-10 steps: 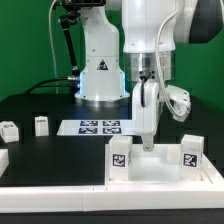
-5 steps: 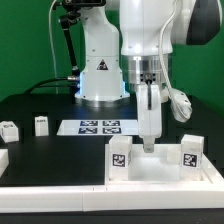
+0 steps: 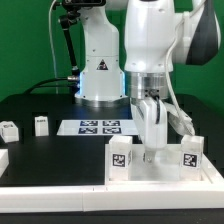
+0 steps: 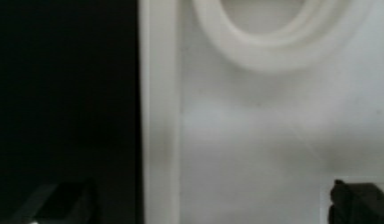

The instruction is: Assemble square table

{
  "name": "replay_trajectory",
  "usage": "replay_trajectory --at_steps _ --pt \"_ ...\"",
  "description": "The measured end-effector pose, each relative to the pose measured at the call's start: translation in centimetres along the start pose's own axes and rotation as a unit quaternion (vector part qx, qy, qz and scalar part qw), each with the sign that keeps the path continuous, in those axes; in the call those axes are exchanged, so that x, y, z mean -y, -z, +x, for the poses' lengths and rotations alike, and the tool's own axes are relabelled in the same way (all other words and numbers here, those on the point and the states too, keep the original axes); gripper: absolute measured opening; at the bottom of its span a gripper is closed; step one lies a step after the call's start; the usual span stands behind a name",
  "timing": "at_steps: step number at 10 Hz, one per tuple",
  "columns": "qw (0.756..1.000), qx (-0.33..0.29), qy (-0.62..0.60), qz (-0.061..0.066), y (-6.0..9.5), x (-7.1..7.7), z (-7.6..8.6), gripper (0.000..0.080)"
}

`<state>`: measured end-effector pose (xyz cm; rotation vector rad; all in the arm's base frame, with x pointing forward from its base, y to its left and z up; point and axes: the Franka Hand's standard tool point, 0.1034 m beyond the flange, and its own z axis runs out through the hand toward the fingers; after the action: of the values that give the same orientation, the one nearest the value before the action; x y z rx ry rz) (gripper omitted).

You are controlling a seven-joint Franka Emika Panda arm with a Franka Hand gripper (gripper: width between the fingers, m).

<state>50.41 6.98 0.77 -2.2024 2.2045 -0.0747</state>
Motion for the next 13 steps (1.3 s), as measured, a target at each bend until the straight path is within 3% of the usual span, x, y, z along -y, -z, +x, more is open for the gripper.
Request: replay_trajectory --at_steps 3,4,5,7,8,9,13 --pt "1.000 -0.006 0.004 0.010 -0.4 0.0 -0.6 0.0649" --pt "1.000 -0.006 0.005 0.010 -0.4 0.0 -0.6 0.0520" --pt "1.000 -0.006 0.005 0.010 -0.4 0.0 -0.6 0.0520" --pt "1.000 -0.004 0.005 0.004 -0.4 -0.4 -0.6 0.0233" --pt "1.000 -0.002 0.004 -0.003 -0.4 -1.0 -0.6 0.0233" --pt "1.000 -0.001 0.004 -0.004 -0.3 -1.1 -0.6 0.0071" --pt "1.000 -0.002 0.005 -0.004 -0.3 -1.1 -0.6 0.0057"
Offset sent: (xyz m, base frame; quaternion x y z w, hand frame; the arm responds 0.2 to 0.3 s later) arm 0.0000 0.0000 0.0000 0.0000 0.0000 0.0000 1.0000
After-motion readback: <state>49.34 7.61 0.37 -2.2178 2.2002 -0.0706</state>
